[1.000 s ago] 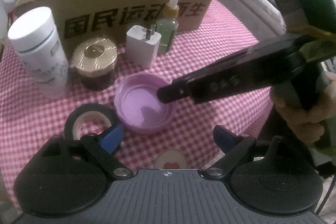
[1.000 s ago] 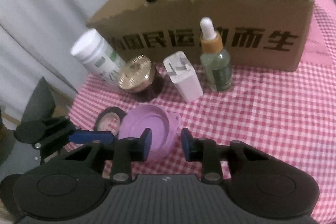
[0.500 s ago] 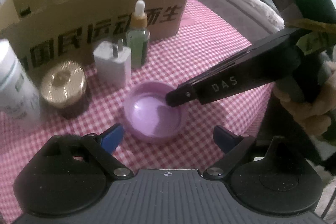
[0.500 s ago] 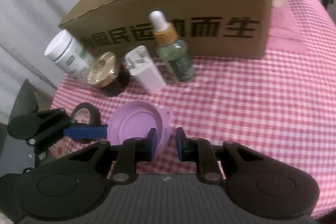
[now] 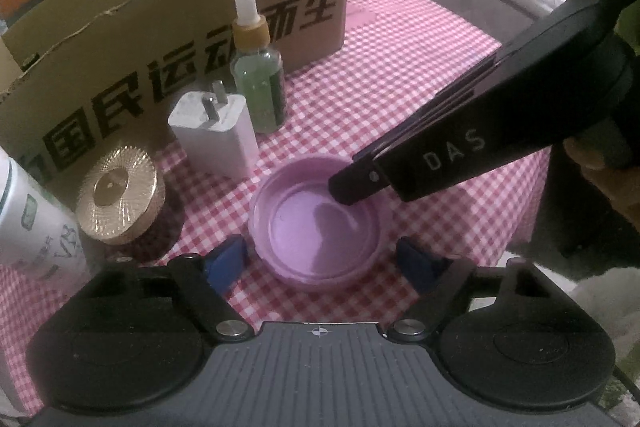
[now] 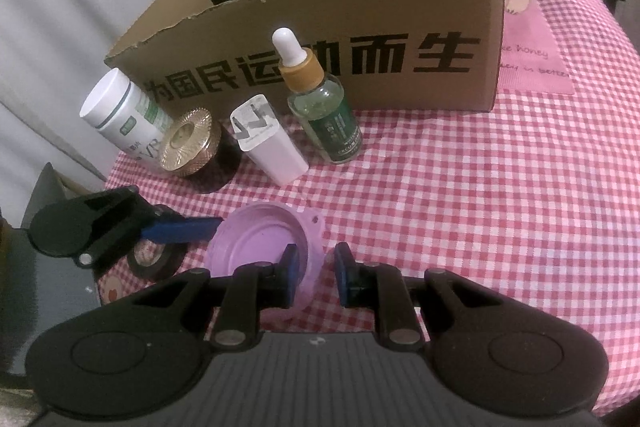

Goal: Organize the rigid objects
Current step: 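Lift the purple dish and carry it toward the cardboard box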

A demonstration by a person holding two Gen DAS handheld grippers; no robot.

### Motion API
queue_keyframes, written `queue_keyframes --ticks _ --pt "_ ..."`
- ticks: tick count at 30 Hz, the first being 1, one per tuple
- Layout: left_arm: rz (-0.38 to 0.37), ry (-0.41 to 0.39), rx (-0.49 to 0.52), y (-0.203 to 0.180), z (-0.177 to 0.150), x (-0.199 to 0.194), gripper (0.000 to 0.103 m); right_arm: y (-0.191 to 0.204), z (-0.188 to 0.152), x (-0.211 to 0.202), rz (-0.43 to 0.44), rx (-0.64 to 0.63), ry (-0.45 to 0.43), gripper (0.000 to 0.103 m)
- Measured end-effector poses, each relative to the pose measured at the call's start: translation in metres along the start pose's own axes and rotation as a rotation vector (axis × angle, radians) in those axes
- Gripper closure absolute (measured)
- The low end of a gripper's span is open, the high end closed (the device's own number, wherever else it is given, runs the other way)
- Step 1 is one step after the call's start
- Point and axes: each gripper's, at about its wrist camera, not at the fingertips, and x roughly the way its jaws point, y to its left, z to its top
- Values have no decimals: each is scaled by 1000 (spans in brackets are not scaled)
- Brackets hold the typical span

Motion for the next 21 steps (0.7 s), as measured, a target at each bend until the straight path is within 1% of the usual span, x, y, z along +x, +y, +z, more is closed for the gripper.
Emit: queue_keyframes --ticks 1,2,8,12,17,21 --pt "1 -6 4 -1 0 -1 28 0 0 1 0 0 -2 82" --pt "5 -11 7 -1 0 -1 30 0 0 1 2 0 -4 83" --pt "27 -22 9 -2 1 -1 31 0 2 5 12 0 -5 83" --pt "34 -52 4 -3 1 -7 31 4 1 5 6 -11 -12 84" --pt "63 -110 15 -8 3 -28 31 11 2 -11 3 -31 -52 84" --pt "112 -195 36 -11 10 -61 31 27 10 -39 -3 -77 -116 84"
